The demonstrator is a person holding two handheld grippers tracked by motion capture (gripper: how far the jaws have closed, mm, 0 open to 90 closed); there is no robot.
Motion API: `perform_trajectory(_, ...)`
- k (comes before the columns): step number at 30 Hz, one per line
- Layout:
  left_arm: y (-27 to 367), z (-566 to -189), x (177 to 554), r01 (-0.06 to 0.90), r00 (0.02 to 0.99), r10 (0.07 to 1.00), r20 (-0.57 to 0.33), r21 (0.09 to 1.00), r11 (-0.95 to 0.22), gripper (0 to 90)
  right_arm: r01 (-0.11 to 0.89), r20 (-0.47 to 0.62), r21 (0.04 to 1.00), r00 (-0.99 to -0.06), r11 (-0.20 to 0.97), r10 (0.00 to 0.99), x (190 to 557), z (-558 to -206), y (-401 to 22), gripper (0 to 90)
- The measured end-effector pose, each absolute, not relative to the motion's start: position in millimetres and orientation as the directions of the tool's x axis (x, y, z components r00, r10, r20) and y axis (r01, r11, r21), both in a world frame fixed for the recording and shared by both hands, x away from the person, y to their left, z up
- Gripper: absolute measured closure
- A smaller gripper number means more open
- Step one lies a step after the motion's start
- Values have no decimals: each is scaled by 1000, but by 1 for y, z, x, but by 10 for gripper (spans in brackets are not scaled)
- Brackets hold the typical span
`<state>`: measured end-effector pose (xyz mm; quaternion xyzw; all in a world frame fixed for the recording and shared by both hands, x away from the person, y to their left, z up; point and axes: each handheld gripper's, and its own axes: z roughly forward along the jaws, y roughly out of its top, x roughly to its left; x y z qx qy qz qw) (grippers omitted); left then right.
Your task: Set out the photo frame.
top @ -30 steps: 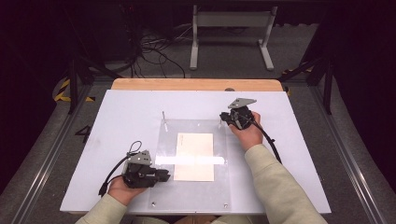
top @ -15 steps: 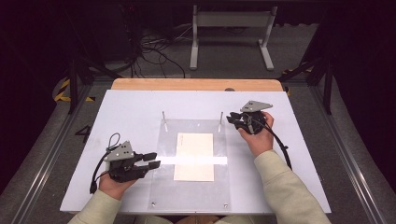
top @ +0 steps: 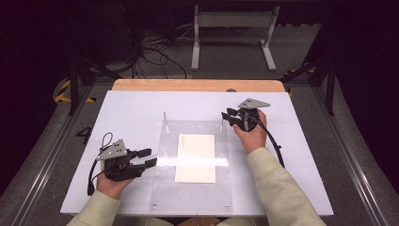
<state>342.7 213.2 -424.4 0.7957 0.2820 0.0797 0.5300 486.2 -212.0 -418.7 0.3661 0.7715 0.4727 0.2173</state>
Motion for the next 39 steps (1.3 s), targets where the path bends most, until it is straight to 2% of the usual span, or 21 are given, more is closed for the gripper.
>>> perform_trajectory(3, 213, -425, 343, 368, 829, 531, -175, 887, -281, 513, 364, 2, 883, -634, 296, 773, 489, -420, -209, 705)
perform_trajectory(4, 213, -425, 343, 366, 828, 533, -175, 888, -279, 512, 362, -6, 881, -636, 305, 772, 491, -422, -205, 769)
perform_trajectory(5, 213, -425, 343, 366, 828, 533, -175, 888, -279, 511, 362, -6, 881, -636, 305, 772, 491, -422, -205, 769)
perform_trajectory(8, 213, -426, 342, 368, 828, 531, -177, 888, -278, 509, 368, -10, 880, -617, 299, 787, 491, -424, -202, 853)
perform_trajectory(11, 214, -426, 342, 376, 827, 531, -185, 884, -277, 496, 389, 39, 886, -607, 254, 794, 492, -426, -205, 859)
perform_trajectory(16, 215, -427, 340, 381, 823, 536, -189, 883, -274, 491, 363, 14, 892, -620, 270, 785, 493, -428, -205, 862)
perform_trajectory(25, 219, -428, 334, 396, 811, 550, -198, 879, -267, 477, 361, 47, 906, -605, 221, 795, 494, -435, -207, 863)
perform_trajectory(34, 229, -429, 323, 408, 788, 585, -190, 874, -265, 477, 387, 102, 907, -587, 167, 803, 501, -439, -208, 863)
perform_trajectory(39, 230, -429, 318, 397, 782, 603, -161, 874, -281, 446, 399, 143, 908, -586, 130, 797, 505, -442, -211, 863)
